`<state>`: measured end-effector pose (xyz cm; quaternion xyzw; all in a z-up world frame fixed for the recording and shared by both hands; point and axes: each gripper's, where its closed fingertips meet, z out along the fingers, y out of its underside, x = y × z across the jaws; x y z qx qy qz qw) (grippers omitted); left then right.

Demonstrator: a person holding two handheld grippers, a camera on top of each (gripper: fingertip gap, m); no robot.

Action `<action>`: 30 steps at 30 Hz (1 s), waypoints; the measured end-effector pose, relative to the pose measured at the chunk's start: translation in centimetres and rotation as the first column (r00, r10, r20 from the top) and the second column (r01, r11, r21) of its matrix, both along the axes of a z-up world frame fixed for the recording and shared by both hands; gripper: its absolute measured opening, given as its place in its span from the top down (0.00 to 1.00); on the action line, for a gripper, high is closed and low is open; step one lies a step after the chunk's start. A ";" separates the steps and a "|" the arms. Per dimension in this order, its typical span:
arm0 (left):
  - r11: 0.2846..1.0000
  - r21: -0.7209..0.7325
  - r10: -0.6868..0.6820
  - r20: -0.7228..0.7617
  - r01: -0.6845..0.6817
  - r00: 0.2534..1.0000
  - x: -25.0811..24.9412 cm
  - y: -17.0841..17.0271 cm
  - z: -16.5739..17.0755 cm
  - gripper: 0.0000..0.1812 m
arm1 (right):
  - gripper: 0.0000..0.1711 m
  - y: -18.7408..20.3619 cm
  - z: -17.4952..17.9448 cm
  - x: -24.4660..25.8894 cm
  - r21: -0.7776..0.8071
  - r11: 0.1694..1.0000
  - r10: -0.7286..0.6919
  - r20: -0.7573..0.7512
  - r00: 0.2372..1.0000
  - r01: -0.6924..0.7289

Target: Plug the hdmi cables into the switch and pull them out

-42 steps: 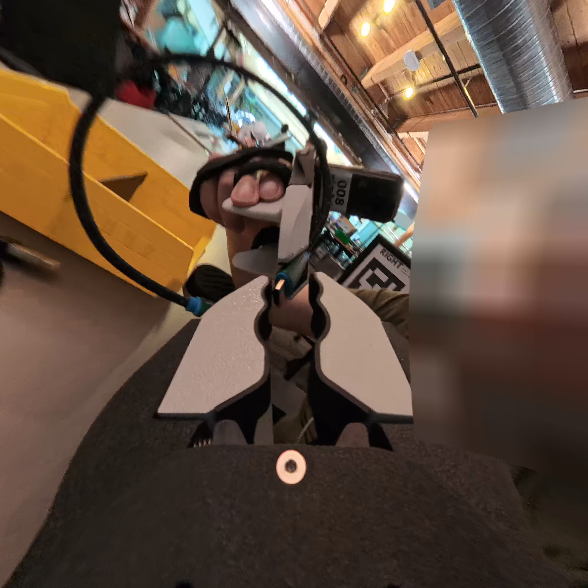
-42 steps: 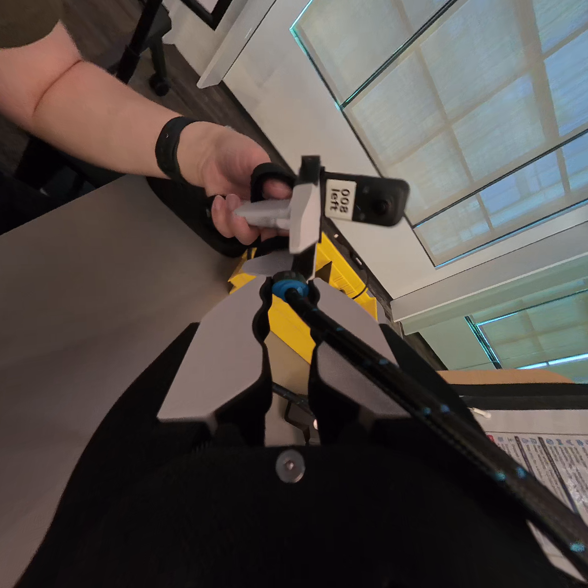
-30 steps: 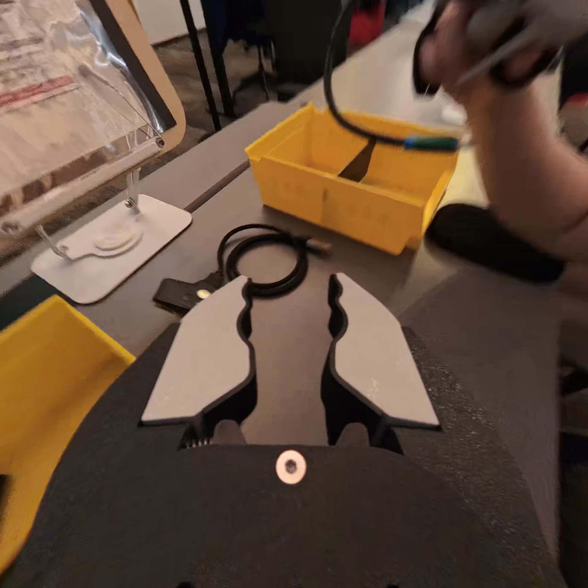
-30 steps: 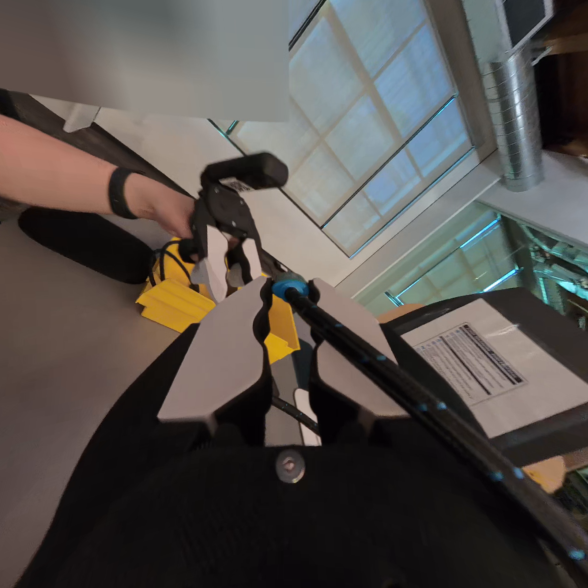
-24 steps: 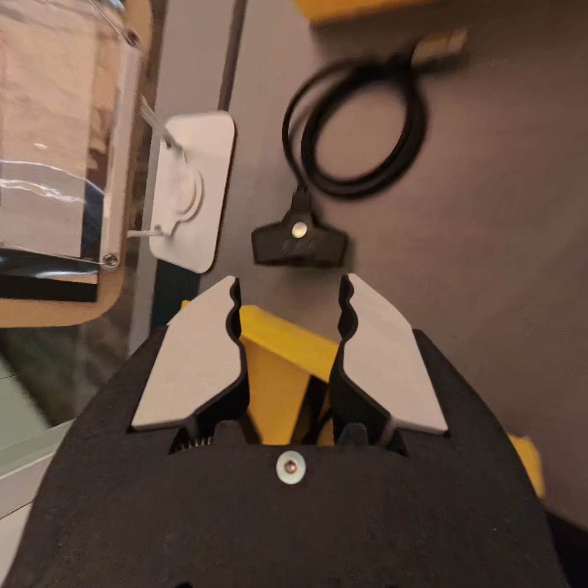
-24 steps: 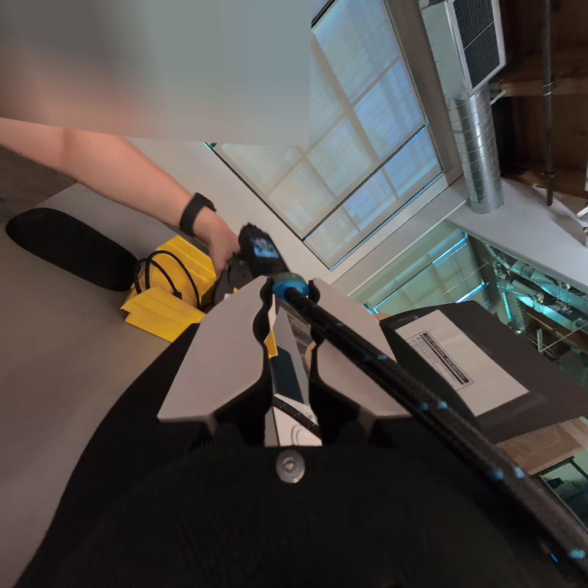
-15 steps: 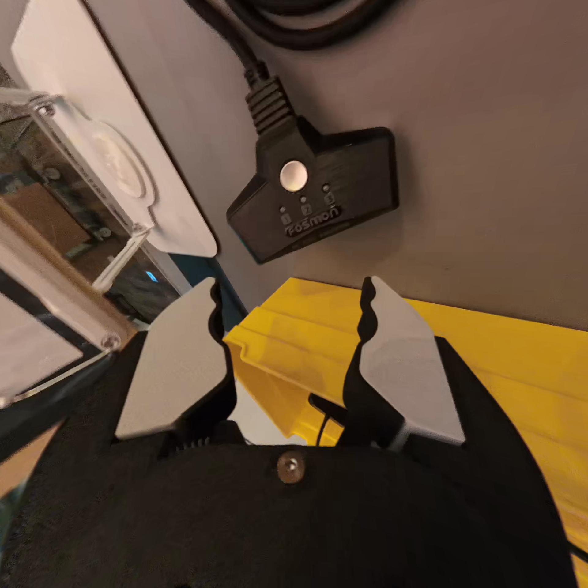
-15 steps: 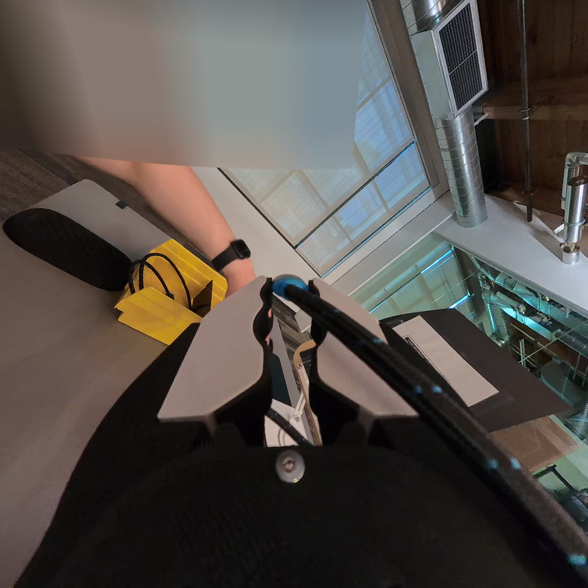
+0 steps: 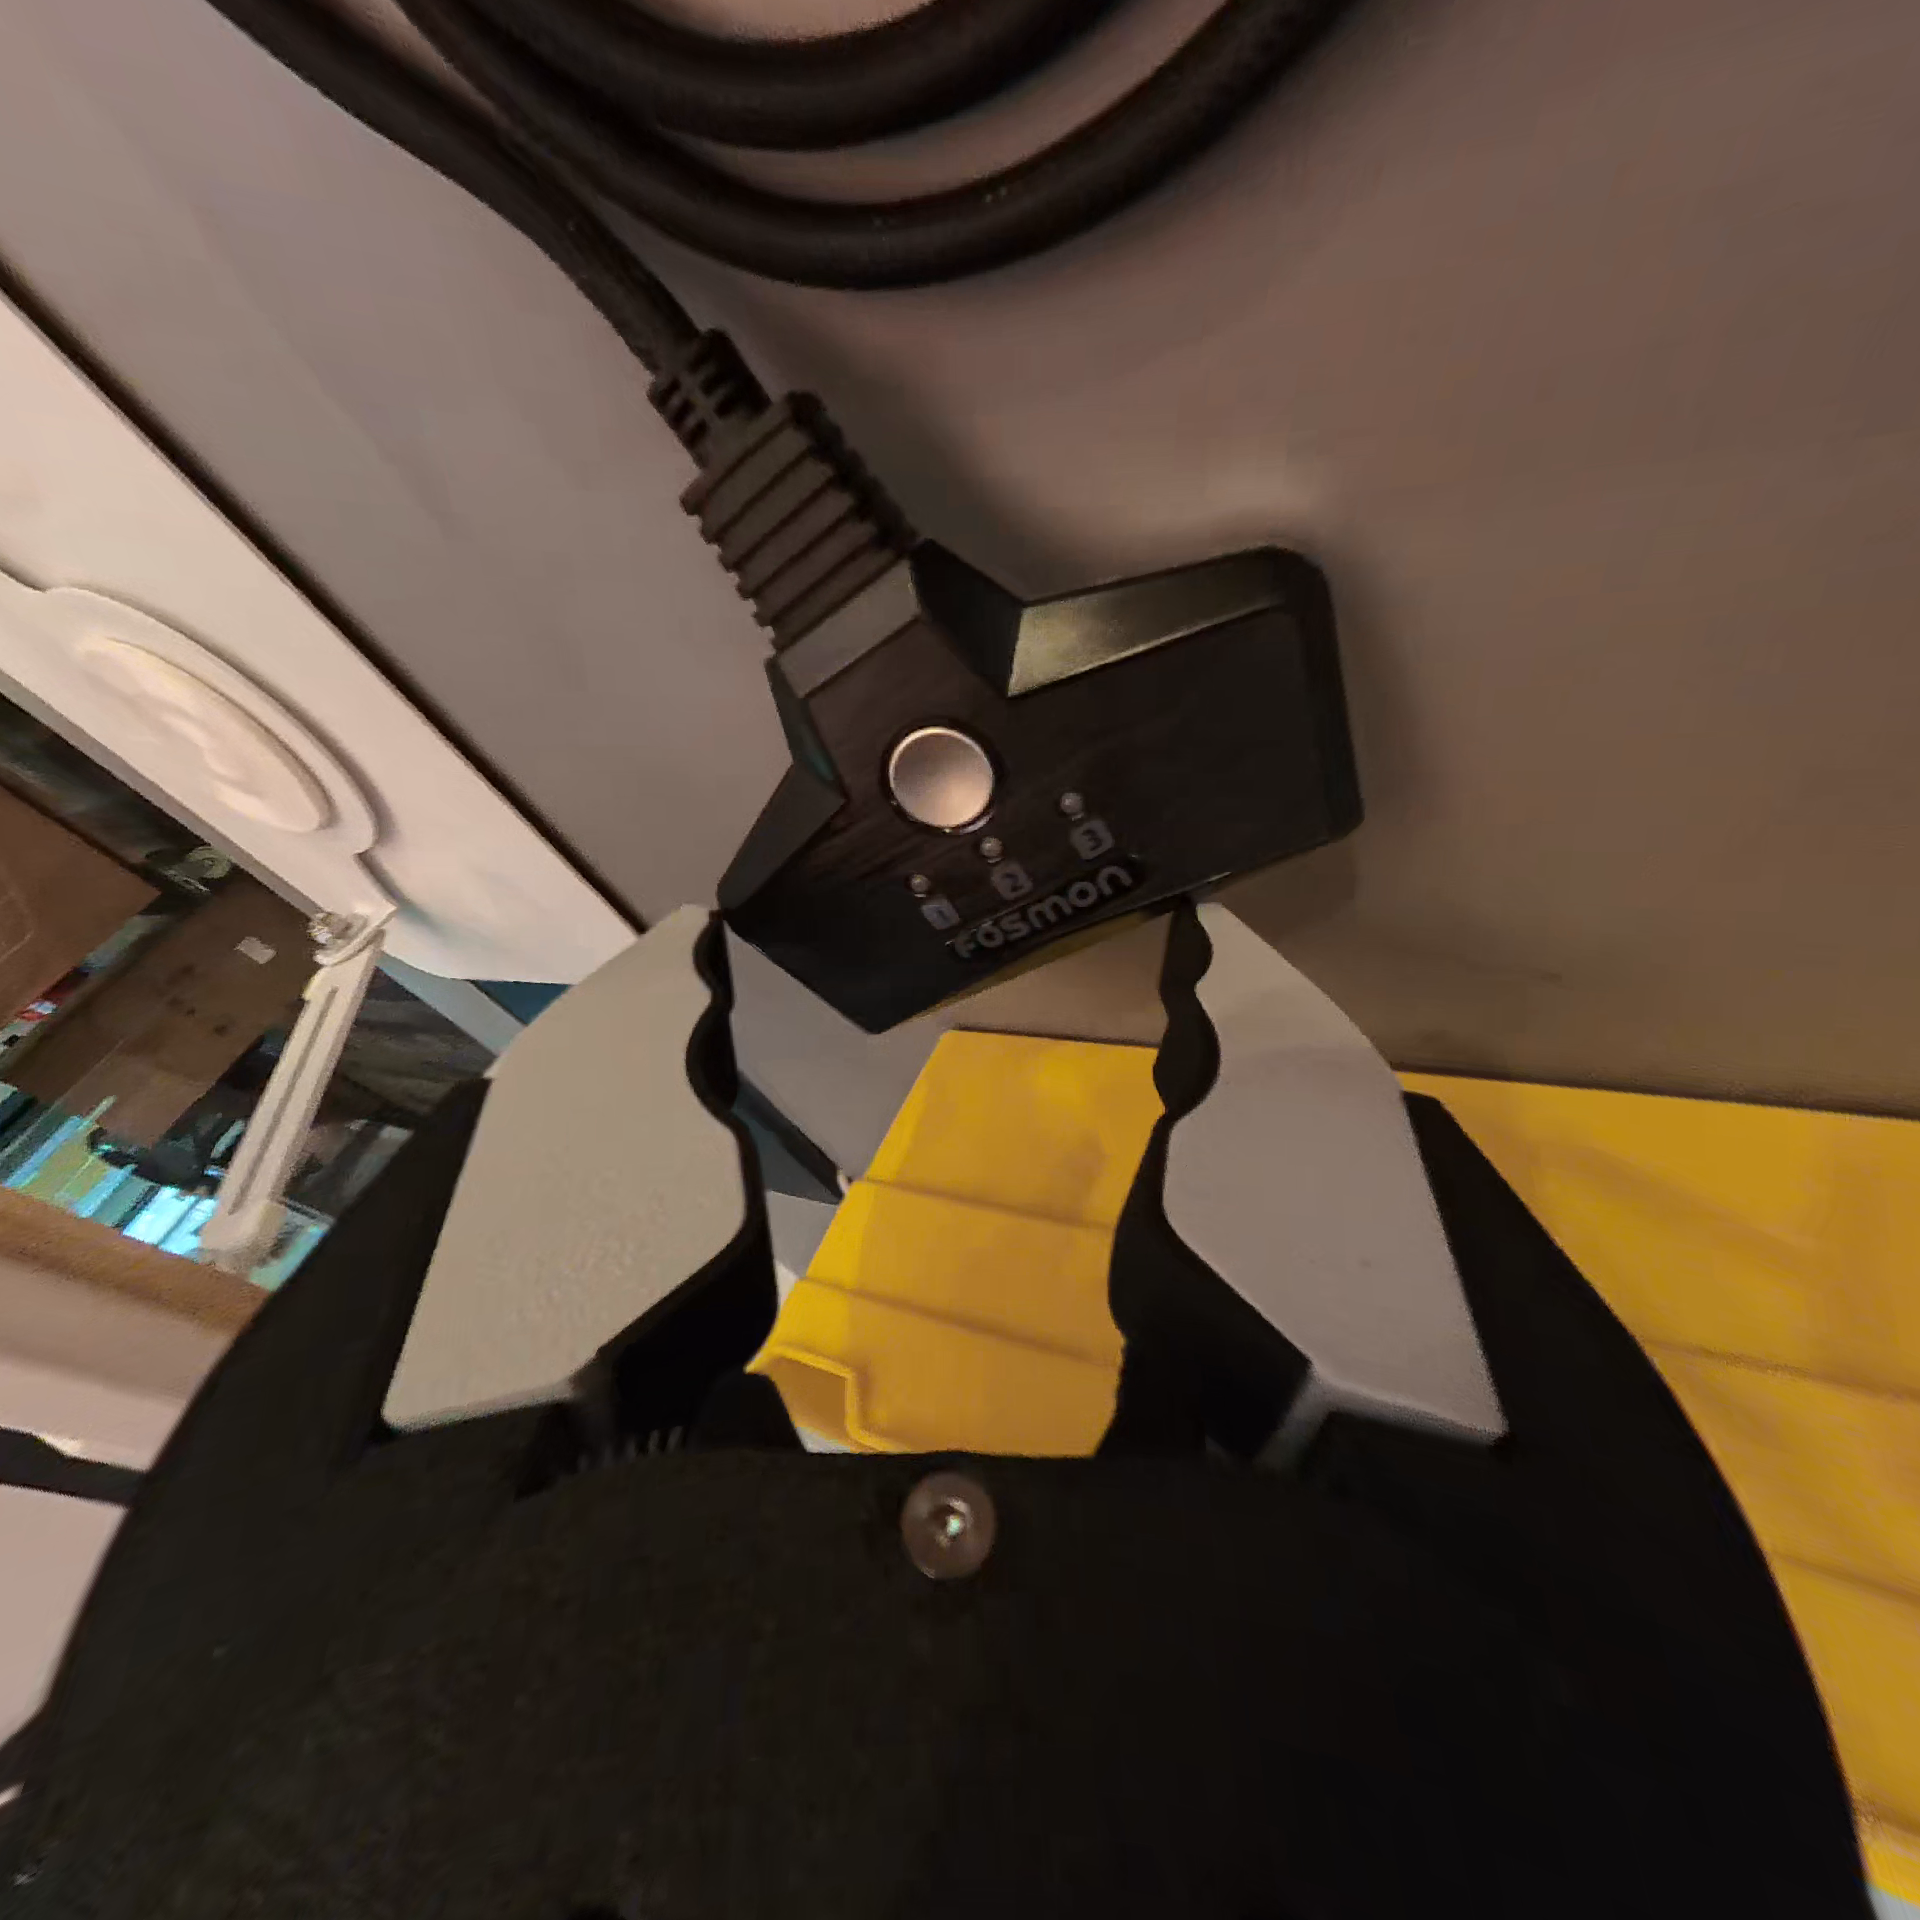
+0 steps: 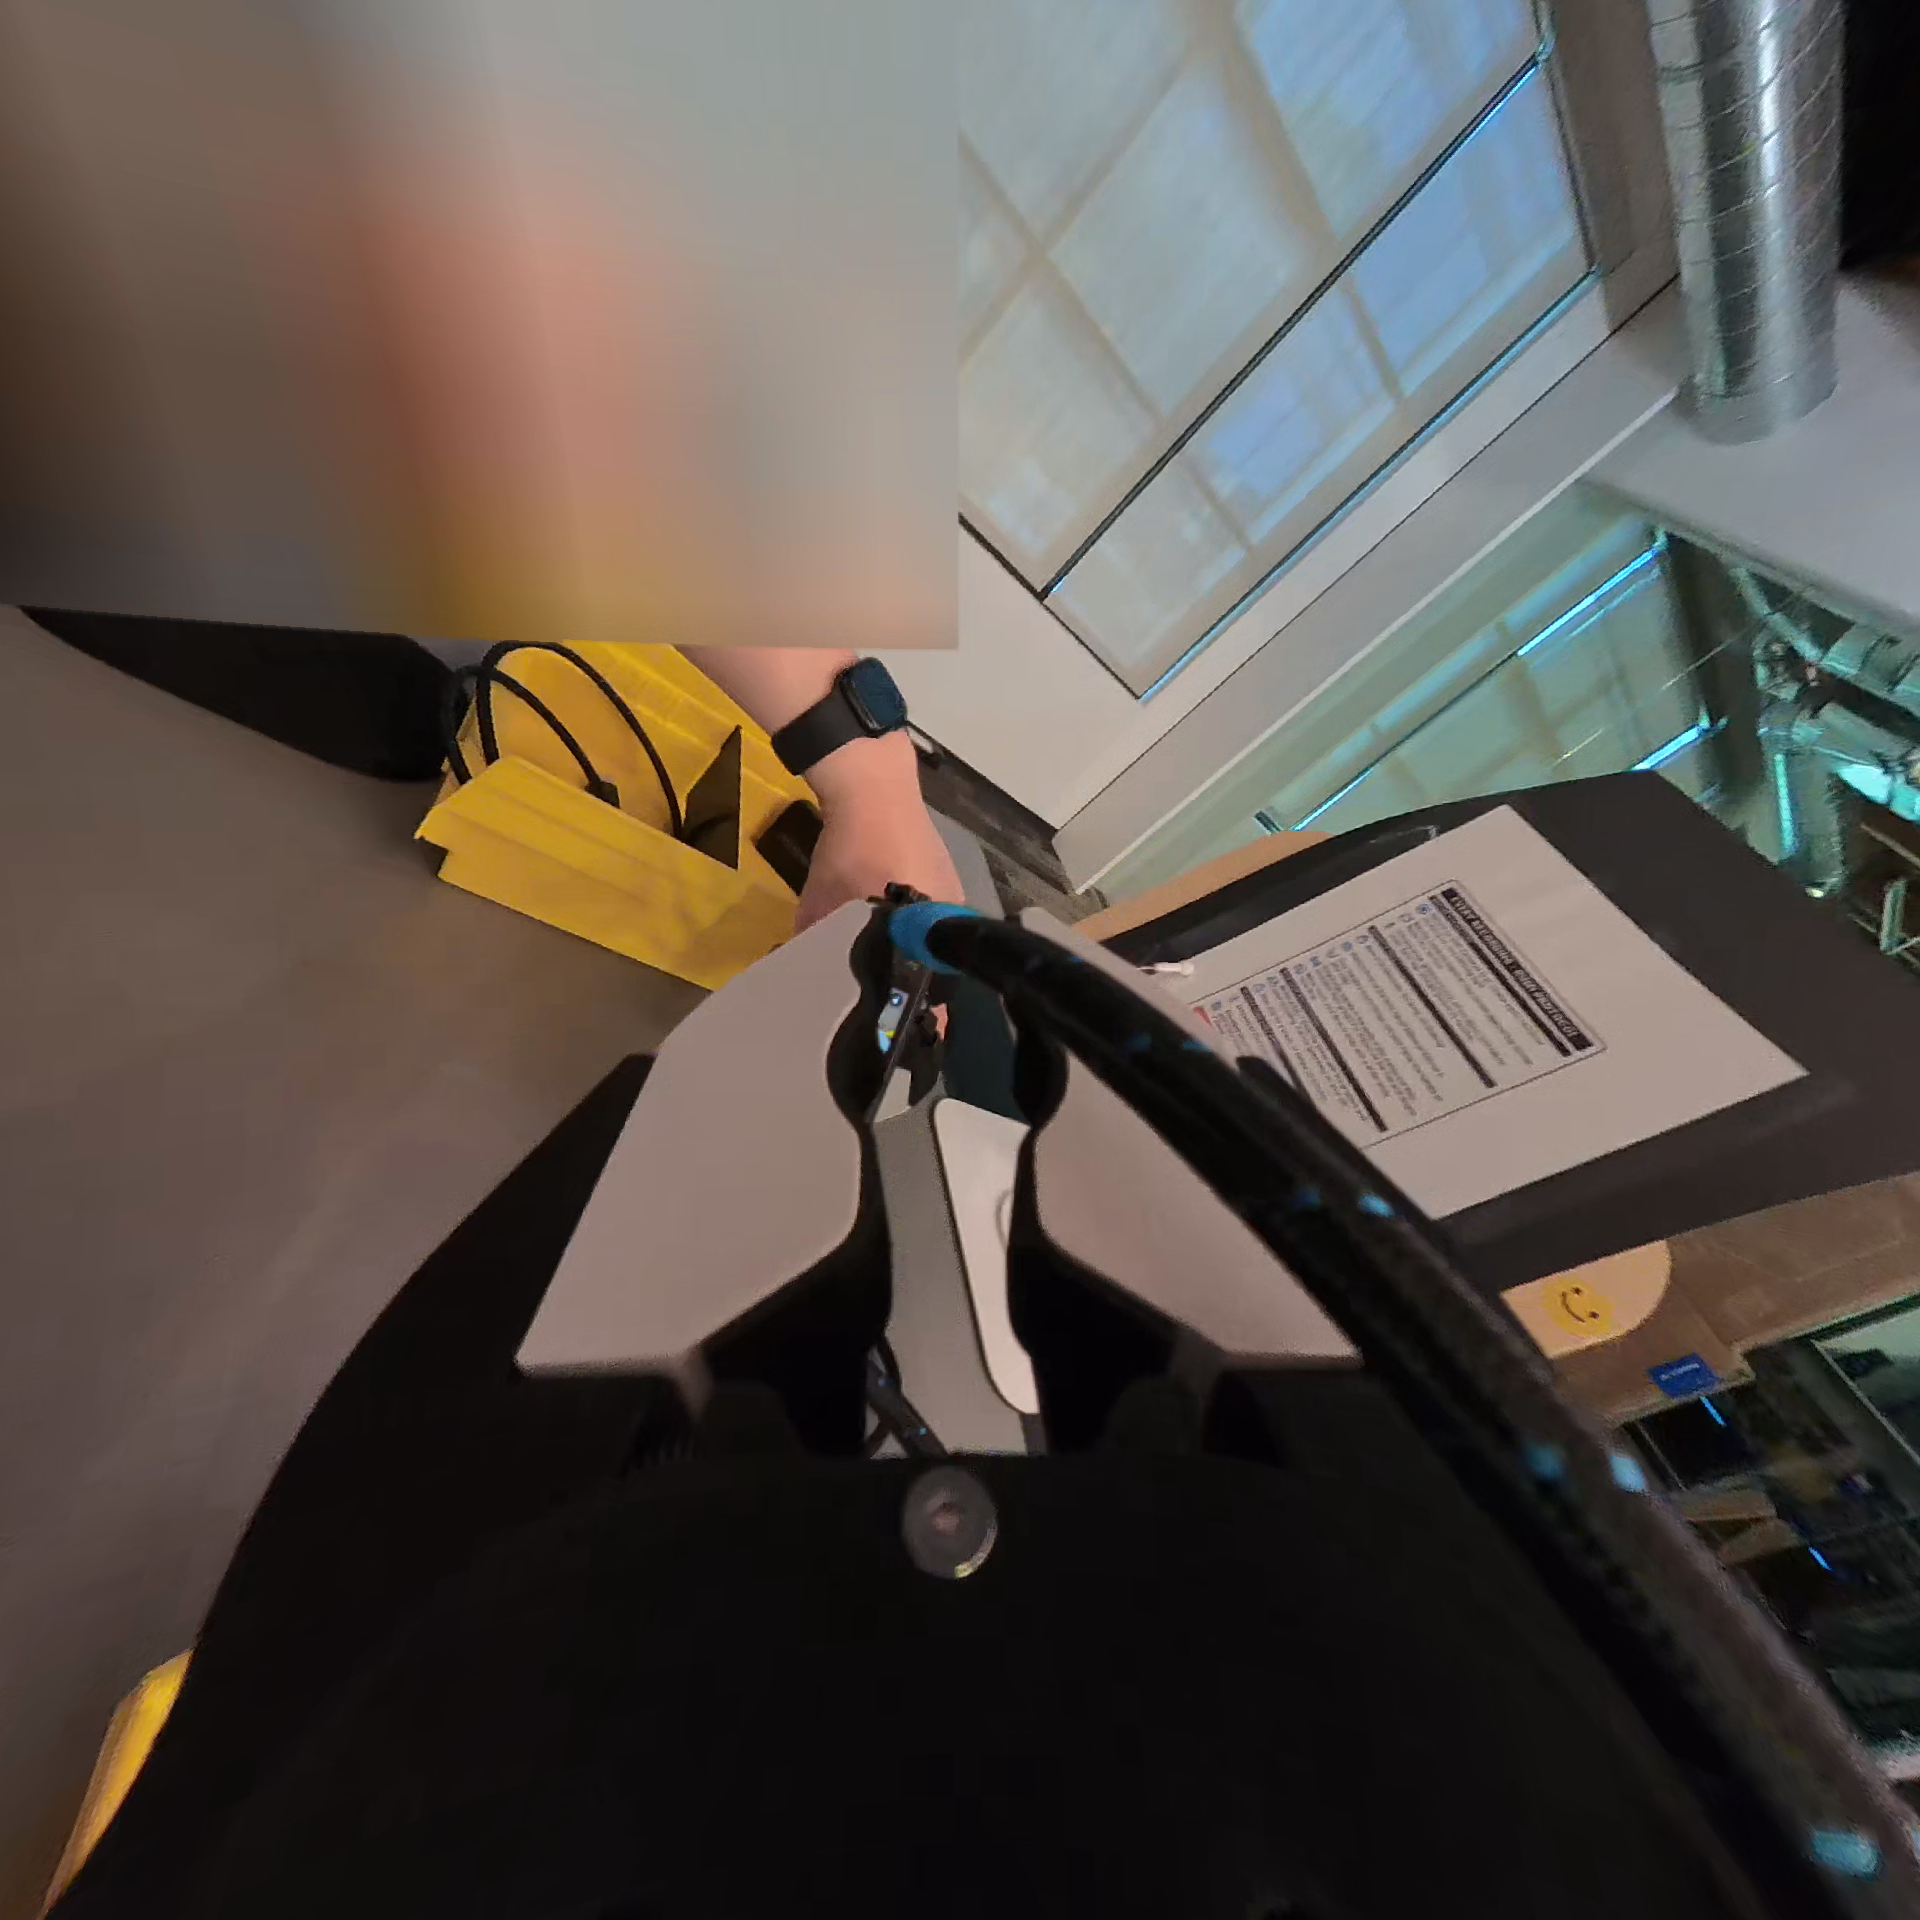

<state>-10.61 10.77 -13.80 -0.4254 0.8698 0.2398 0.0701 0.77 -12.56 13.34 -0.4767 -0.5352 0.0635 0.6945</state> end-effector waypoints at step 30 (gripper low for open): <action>0.256 -0.511 0.898 -0.189 -0.821 0.398 -4.6 -25.7 -1.2 0.57 | 0.87 -10.0 5.8 0.5 -0.042 0.652 0.653 -0.477 0.588 -0.757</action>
